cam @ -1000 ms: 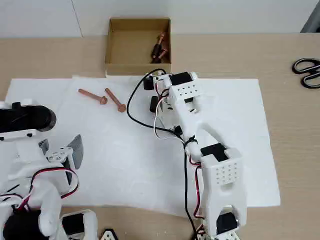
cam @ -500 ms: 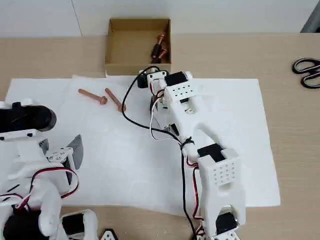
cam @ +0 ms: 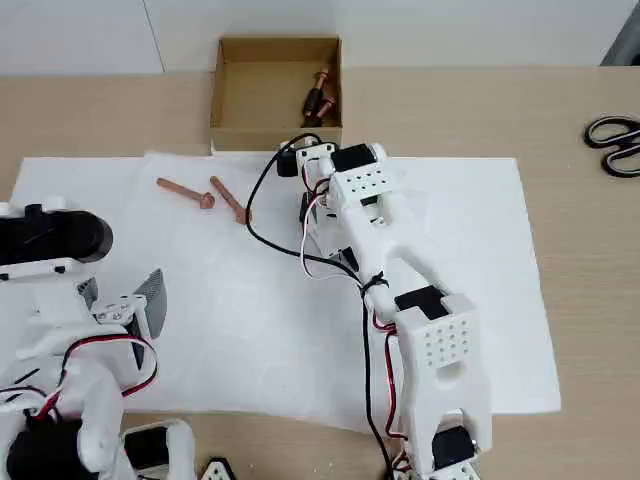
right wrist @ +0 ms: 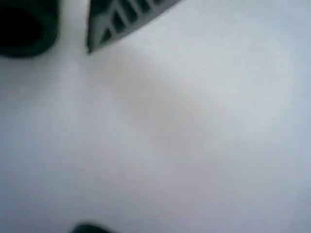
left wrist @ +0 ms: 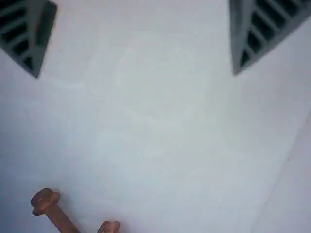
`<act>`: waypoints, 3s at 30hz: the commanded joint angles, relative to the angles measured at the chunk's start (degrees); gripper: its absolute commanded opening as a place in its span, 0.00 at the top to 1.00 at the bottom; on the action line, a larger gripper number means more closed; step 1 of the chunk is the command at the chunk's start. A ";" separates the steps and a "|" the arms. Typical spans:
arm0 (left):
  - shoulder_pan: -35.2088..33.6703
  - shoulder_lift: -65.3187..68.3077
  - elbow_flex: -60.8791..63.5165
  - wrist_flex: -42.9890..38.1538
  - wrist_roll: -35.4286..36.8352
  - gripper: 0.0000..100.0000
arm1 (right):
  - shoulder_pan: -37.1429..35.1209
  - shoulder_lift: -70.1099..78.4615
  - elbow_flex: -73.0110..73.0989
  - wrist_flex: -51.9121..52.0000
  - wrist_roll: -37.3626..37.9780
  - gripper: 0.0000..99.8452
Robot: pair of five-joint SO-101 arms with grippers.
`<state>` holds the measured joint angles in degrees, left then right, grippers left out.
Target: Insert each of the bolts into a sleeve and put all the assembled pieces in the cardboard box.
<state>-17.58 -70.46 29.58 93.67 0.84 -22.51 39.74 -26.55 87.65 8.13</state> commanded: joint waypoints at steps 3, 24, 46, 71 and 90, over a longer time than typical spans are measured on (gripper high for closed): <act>0.00 -0.09 -0.04 -0.79 -0.53 0.76 | 0.92 1.01 -0.44 -0.75 -0.09 0.91; -0.18 13.19 -5.85 0.88 -0.53 0.76 | 6.20 -11.91 -7.03 8.40 0.09 1.00; 6.51 98.37 -69.23 1.85 5.71 0.76 | 7.69 -15.34 -3.52 8.66 0.88 1.00; 6.59 139.16 -108.62 2.20 18.20 0.90 | 7.69 -15.25 0.97 8.13 0.79 1.00; 7.03 127.21 -108.79 6.95 13.89 0.99 | 7.78 -15.34 0.97 8.13 0.79 1.00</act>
<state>-10.90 66.86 -79.16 99.38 17.19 -15.38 28.48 -25.41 95.74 8.66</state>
